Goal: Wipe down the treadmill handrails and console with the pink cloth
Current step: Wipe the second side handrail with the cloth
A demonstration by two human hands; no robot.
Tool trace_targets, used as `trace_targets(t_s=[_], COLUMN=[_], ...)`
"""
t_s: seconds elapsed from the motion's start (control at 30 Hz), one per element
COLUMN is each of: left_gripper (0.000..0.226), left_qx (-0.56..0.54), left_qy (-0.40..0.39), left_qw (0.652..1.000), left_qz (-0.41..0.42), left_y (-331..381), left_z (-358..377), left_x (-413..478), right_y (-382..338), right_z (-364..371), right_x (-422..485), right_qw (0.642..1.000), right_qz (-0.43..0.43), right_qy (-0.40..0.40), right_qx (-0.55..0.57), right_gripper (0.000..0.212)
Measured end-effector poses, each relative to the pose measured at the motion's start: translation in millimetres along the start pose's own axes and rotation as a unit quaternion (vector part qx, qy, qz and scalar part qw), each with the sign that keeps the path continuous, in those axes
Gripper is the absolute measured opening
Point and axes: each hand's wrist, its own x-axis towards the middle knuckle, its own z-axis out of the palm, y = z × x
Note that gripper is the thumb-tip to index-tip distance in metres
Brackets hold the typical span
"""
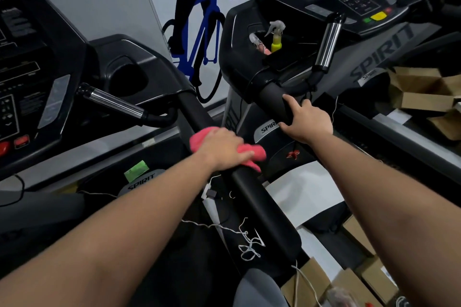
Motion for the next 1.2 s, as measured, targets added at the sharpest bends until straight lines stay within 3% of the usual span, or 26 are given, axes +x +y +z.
trace_targets(t_s=[0.1,0.23,0.4,0.57,0.67,0.93,1.07,1.2], left_gripper=[0.059,0.059,0.064,0.052,0.051,0.052,0.054,0.072], left_qx=[-0.159,-0.410,-0.579,-0.655,-0.681,-0.668,-0.606,-0.508], left_qy=[0.113,0.164,0.198,0.176,0.146,0.173,0.179,0.123], left_qw=[0.968,0.836,0.698,0.598,0.558,0.582,0.644,0.758], left_qz=[-0.159,-0.325,-0.372,-0.427,-0.451,-0.430,-0.432,-0.391], left_y=[-16.2,25.2,58.3,99.9,113.9,75.0,36.9,3.3], left_z=[21.0,24.4,28.7,35.4,40.6,43.3,31.8,1.2], left_x=[0.5,-13.1,-36.2,-70.2,-84.5,-58.1,-28.9,-10.1], right_y=[0.6,-0.5,-1.8,-3.2,-2.6,-3.1,-3.3,-2.8], right_z=[0.9,0.1,-0.7,0.9,1.9,2.3,3.8,2.2], right_x=[1.3,1.5,1.3,0.8,0.8,-2.2,-3.4,-1.0], right_qw=[1.000,1.000,1.000,1.000,1.000,1.000,1.000,1.000], right_qz=[0.001,0.003,0.010,0.017,0.016,0.013,0.012,0.016], right_qy=[0.000,-0.001,0.000,0.003,0.005,0.002,-0.004,-0.004], right_qx=[0.000,-0.006,-0.009,-0.007,-0.008,-0.020,-0.025,-0.021], right_gripper=[0.075,0.075,0.076,0.075,0.075,0.076,0.077,0.077])
